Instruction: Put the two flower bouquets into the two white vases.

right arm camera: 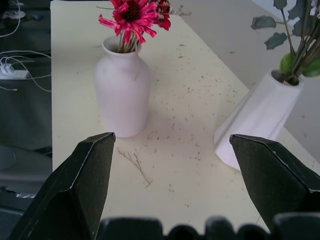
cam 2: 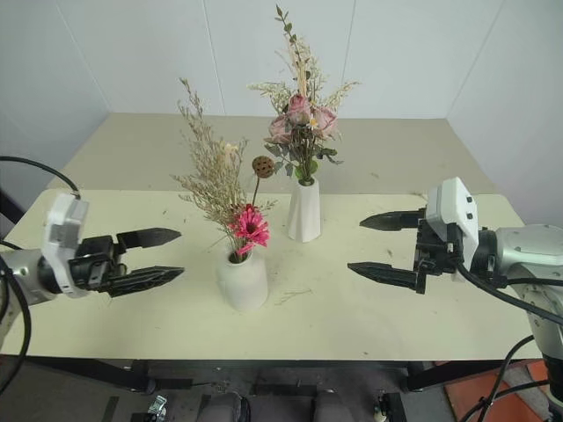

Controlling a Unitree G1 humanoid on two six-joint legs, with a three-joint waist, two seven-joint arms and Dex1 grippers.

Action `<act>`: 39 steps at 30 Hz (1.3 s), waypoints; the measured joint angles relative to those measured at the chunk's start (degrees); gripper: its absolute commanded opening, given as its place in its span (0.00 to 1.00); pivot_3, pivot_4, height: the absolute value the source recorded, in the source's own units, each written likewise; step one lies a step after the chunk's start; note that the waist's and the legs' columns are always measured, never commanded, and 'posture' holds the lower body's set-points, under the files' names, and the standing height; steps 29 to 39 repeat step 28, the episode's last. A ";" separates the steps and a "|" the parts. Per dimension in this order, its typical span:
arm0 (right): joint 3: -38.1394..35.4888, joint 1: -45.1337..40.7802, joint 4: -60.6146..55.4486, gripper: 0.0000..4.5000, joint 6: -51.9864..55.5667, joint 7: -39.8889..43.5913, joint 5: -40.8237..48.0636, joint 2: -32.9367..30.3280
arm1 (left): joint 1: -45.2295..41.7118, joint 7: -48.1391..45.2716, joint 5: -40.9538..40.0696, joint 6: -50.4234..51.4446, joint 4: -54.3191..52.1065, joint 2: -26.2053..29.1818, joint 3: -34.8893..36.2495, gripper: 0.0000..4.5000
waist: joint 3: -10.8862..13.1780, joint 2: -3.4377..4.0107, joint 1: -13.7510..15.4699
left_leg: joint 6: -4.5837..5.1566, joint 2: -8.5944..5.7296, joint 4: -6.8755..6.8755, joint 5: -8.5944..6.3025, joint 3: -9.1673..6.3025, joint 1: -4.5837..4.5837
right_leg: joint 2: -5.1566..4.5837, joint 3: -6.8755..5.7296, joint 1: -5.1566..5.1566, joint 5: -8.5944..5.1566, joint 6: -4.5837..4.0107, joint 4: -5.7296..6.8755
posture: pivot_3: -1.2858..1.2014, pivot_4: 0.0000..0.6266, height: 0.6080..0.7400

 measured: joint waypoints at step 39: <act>-7.24 11.62 -0.36 0.97 -0.01 -1.97 -1.80 -0.25 | 0.25 -4.52 3.33 -4.13 2.59 3.07 1.66 0.98 | 0.00 0.00 -0.42 | 0.00 0.02 -0.02 0.00 0.06 0.04 | 0.01 0.04 0.02 0.00 0.00 0.02 | 0.52 0.24 1.00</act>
